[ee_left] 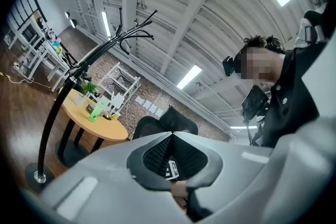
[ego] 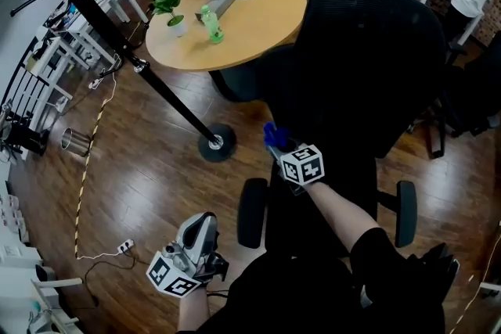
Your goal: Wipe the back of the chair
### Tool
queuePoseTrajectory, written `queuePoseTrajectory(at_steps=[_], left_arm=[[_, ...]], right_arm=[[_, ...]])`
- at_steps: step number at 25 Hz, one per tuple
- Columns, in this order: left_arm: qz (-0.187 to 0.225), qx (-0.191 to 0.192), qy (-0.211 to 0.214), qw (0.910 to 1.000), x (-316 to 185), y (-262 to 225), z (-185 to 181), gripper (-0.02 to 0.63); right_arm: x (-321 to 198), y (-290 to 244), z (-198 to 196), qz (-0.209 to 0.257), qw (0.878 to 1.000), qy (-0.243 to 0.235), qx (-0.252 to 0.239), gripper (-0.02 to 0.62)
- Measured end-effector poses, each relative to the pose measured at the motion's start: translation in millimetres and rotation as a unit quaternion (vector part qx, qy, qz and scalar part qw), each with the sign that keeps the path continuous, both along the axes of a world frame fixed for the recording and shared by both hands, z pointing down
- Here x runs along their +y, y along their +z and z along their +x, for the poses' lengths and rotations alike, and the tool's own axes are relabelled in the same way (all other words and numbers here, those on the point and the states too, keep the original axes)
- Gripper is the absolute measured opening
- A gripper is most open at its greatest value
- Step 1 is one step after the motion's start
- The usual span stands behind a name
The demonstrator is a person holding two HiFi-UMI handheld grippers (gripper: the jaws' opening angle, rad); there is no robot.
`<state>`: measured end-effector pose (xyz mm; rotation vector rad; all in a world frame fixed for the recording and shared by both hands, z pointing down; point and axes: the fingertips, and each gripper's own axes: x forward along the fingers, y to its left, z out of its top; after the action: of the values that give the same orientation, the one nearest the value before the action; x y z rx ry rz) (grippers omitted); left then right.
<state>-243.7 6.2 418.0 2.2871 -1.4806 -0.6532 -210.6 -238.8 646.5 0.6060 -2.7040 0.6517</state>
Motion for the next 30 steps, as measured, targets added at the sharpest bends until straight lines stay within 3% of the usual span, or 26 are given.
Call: queuePoseTrajectory(at_steps=[3, 5, 8, 11, 18, 25, 30], left_arm=[[-0.003, 0.001, -0.002, 1.0000, -0.9, 2.8, 2.2, -0.006], [-0.004, 0.000, 0.001, 1.0000, -4.1, 2.4, 6.8, -0.006], [-0.009, -0.004, 0.010, 0.9999, -8.7, 2.9, 18.9, -0.006], [-0.021, -0.003, 0.022, 0.9995, -16.3, 8.7, 32.7, -0.006], [-0.039, -0.002, 0.080, 0.9960, -48.0, 20.1, 78.8, -0.006], [-0.040, -0.001, 0.126, 0.9913, -67.9, 24.2, 126.3, -0.006], [-0.039, 0.003, 0.149, 0.9880, -77.7, 28.3, 146.6, -0.006]], right_arm=[[44.4, -14.4, -27.5, -0.003, 0.992, -0.114, -0.051, 0.061], [42.4, -2.6, -21.0, -0.009, 0.994, -0.108, -0.035, 0.061], [5.0, 38.2, 22.5, -0.037, 0.999, -0.020, 0.031, 0.061], [-33.2, 69.4, 84.4, -0.056, 0.993, 0.060, 0.082, 0.061], [-77.3, 80.1, 212.2, -0.049, 0.981, 0.159, 0.102, 0.061], [-97.1, 82.6, 351.7, -0.058, 0.950, 0.275, 0.137, 0.061], [-102.1, 66.3, 446.2, -0.063, 0.914, 0.373, 0.146, 0.061]])
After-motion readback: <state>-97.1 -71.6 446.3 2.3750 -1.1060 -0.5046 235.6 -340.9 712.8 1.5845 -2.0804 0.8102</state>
